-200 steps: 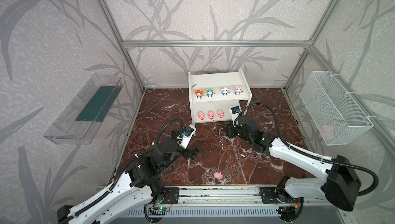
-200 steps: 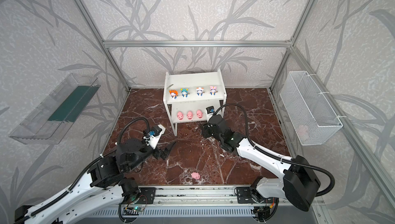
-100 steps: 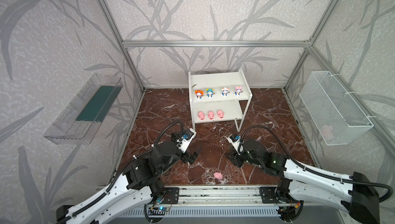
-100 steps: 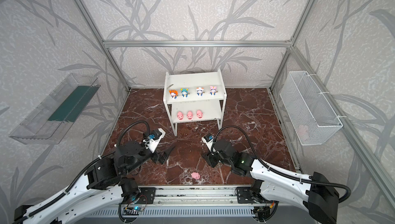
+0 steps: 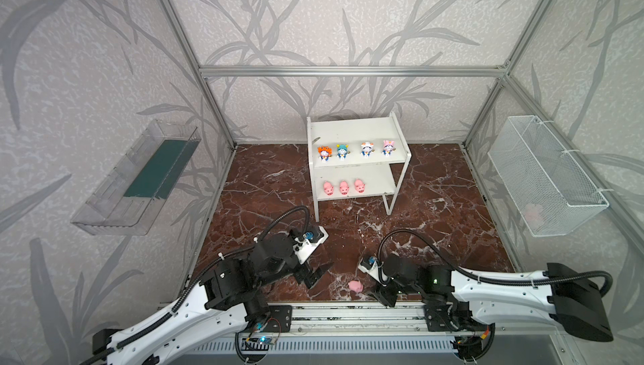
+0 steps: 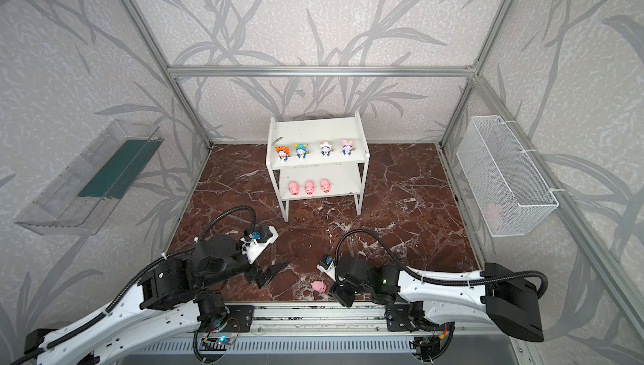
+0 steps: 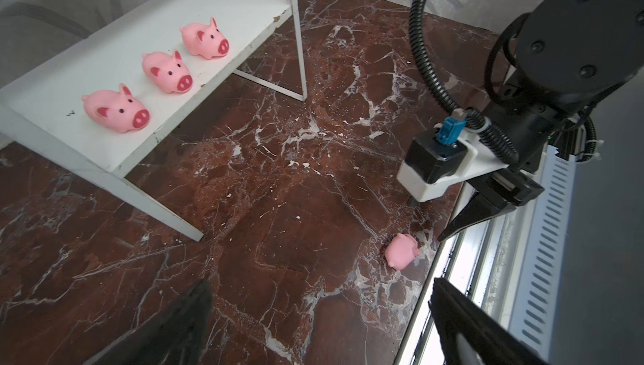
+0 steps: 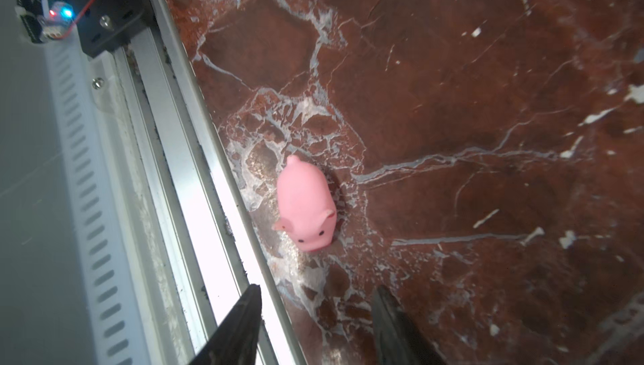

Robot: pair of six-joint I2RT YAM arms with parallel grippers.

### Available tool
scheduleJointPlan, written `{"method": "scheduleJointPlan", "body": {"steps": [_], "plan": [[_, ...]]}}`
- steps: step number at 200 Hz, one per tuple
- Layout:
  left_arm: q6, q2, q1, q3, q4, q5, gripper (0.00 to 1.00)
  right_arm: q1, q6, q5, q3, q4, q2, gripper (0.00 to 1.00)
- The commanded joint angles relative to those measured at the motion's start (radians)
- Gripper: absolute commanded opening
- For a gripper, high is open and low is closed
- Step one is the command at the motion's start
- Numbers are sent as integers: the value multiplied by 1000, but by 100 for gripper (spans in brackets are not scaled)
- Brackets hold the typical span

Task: Place and organize the plastic toys onto the shelf
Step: 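Move the right gripper back to the last pink pig near the robot, then lower the right gripper over the pink pig and close on it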

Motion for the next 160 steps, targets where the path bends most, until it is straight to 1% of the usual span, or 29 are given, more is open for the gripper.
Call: {"method": "scheduleJointPlan", "body": {"steps": [1,51,95,115,130,160], "plan": [[1,4,-13,-13,-22,86,99,32,0,13,8,59,61,53],[13,72,-25,-17,-10,167,99,56,-1,35,60,103,196,52],[17,86,-33,-21,-4,169,99,55,-20,40,87,107,247,52],[18,85,-33,-23,-3,160,99,55,-32,37,97,104,269,49],[18,86,-32,-23,-3,156,99,55,-42,30,106,104,279,45],[19,85,-32,-23,-3,151,99,56,-66,-15,116,111,286,38]]}}
